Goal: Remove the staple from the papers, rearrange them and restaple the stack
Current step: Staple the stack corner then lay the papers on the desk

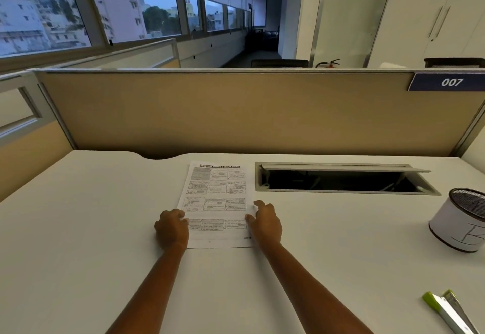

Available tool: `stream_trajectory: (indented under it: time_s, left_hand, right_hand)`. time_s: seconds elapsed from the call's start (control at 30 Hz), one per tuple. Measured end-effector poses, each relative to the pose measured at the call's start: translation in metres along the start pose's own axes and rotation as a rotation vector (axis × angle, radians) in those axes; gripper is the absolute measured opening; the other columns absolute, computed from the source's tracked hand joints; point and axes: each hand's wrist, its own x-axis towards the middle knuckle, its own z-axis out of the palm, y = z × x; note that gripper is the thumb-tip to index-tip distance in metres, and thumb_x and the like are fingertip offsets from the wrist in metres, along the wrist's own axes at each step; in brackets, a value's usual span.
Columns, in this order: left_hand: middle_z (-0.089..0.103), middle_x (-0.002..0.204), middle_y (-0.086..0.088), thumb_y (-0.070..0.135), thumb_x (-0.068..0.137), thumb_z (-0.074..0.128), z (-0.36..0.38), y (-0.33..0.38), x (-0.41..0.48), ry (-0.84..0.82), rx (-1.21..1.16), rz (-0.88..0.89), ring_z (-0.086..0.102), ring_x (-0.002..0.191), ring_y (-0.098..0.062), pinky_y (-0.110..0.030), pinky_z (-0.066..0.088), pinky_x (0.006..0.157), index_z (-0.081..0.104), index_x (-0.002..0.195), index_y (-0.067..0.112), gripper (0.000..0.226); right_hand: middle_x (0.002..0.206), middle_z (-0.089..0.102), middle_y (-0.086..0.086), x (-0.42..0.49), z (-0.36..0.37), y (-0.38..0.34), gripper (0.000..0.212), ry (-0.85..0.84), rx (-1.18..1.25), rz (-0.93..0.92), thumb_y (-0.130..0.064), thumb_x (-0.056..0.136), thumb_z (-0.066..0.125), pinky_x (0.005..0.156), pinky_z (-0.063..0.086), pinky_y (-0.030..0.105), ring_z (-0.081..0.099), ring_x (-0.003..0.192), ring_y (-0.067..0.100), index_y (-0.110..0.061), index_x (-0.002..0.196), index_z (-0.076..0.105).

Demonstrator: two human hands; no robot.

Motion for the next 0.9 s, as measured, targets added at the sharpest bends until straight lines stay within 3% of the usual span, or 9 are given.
stream_trajectory:
  time_s: [0.4,0.67,0.8,0.9]
  left_hand:
    - [0.055,0.125,-0.018,0.012,0.085,0.057,0.012,0.000,-0.005,-0.006,0.271,0.066,0.045,0.111,-0.038,-0.044,0.035,0.093,0.058,0.115,0.007,0.031]
    - [0.022,0.150,-0.022,0.023,0.092,0.043,0.013,0.003,-0.038,-0.018,0.391,0.222,0.020,0.138,-0.035,-0.048,0.024,0.109,0.035,0.135,0.007,0.047]
    - [0.025,0.149,-0.023,0.023,0.092,0.044,0.025,0.015,-0.074,-0.033,0.341,0.351,0.022,0.139,-0.035,-0.046,0.026,0.111,0.032,0.136,0.007,0.049]
    - [0.037,0.140,-0.028,0.022,0.092,0.045,0.032,0.030,-0.111,-0.042,0.273,0.420,0.034,0.131,-0.042,-0.051,0.035,0.105,0.042,0.130,0.002,0.044]
  right_hand:
    - [0.128,0.046,0.010,0.005,-0.004,0.010,0.038,-0.010,-0.120,-0.097,-0.029,0.092,0.048,0.088,0.048,0.032,0.058,0.105,0.026,-0.013,0.126,0.047]
    - [0.132,0.046,0.013,-0.008,-0.026,0.029,0.040,-0.054,-0.015,-0.132,-0.025,0.092,0.050,0.096,0.044,0.033,0.054,0.114,0.026,-0.014,0.129,0.044]
    - [0.127,0.052,0.010,-0.027,-0.061,0.061,0.033,0.065,-0.179,-0.208,-0.017,0.092,0.047,0.092,0.046,0.031,0.052,0.113,0.023,-0.014,0.125,0.049]
    - [0.122,0.056,0.012,-0.045,-0.097,0.091,0.031,0.209,-0.350,-0.221,-0.013,0.092,0.047,0.088,0.045,0.033,0.053,0.110,0.026,-0.012,0.122,0.053]
